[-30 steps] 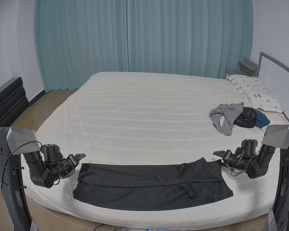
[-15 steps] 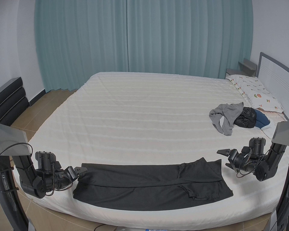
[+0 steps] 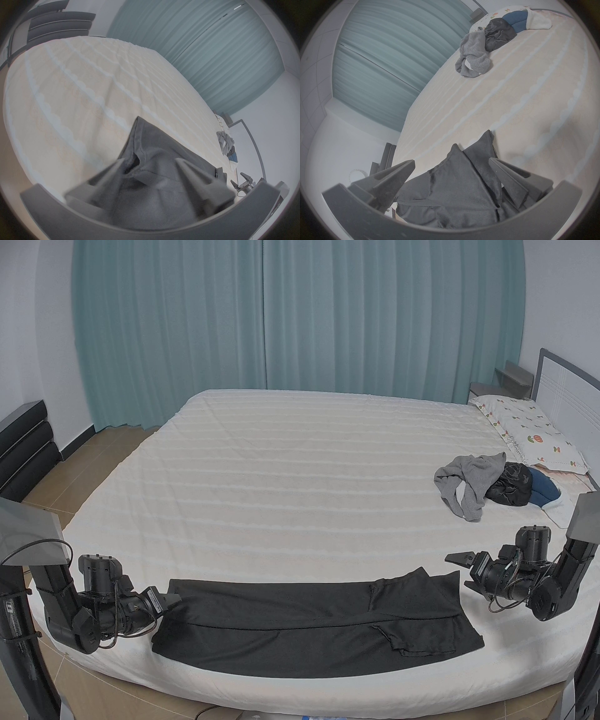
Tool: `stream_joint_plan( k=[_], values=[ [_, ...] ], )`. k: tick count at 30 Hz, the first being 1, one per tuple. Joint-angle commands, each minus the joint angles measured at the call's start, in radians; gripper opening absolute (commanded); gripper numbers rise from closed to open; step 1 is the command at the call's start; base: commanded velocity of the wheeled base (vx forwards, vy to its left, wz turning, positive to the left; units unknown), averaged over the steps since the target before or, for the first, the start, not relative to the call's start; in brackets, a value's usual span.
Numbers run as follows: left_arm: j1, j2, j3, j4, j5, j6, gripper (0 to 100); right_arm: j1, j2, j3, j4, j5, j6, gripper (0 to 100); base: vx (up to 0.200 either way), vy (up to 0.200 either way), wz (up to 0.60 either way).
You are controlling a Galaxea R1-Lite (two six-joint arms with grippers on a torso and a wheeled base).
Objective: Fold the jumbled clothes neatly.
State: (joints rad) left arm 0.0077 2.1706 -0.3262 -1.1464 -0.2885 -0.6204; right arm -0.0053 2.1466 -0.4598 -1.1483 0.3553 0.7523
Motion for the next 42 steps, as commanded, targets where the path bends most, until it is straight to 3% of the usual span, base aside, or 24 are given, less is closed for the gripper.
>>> stream_joint_plan(
  k=[1, 5, 10, 16, 19, 31, 42],
  values=[
    [-0.005, 0.026, 0.003, -0.003, 0.003, 0.005, 0, 0.015, -0.034, 0.004, 0.012, -0.027, -0.001, 100, 0.000, 0.000, 0.00],
    [0.018, 0.015, -0.004, 0.000, 0.005, 0.005, 0, 0.019, -0.113, 0.010, 0.073, -0.081, -0.004, 100, 0.000, 0.000, 0.00],
    [0.017, -0.043, 0.010, 0.002, 0.005, 0.004, 0, 0.057, -0.148, -0.002, 0.205, -0.084, -0.002, 100, 0.000, 0.000, 0.00],
    [0.012, -0.095, 0.010, -0.003, 0.005, -0.004, 0, 0.110, -0.155, 0.012, 0.268, -0.110, -0.005, 100, 0.000, 0.000, 0.00],
    [0.012, -0.098, 0.010, -0.003, 0.005, -0.005, 0, 0.116, -0.157, 0.000, 0.326, -0.148, -0.011, 100, 0.000, 0.000, 0.00],
    [0.012, -0.104, 0.010, -0.003, 0.006, -0.005, 0, 0.113, -0.192, -0.019, 0.483, -0.182, -0.062, 100, 0.000, 0.000, 0.00],
    [0.012, -0.103, 0.007, -0.003, 0.006, -0.005, 0, 0.139, -0.137, -0.034, 0.521, -0.203, -0.082, 100, 0.000, 0.000, 0.00]
  ],
)
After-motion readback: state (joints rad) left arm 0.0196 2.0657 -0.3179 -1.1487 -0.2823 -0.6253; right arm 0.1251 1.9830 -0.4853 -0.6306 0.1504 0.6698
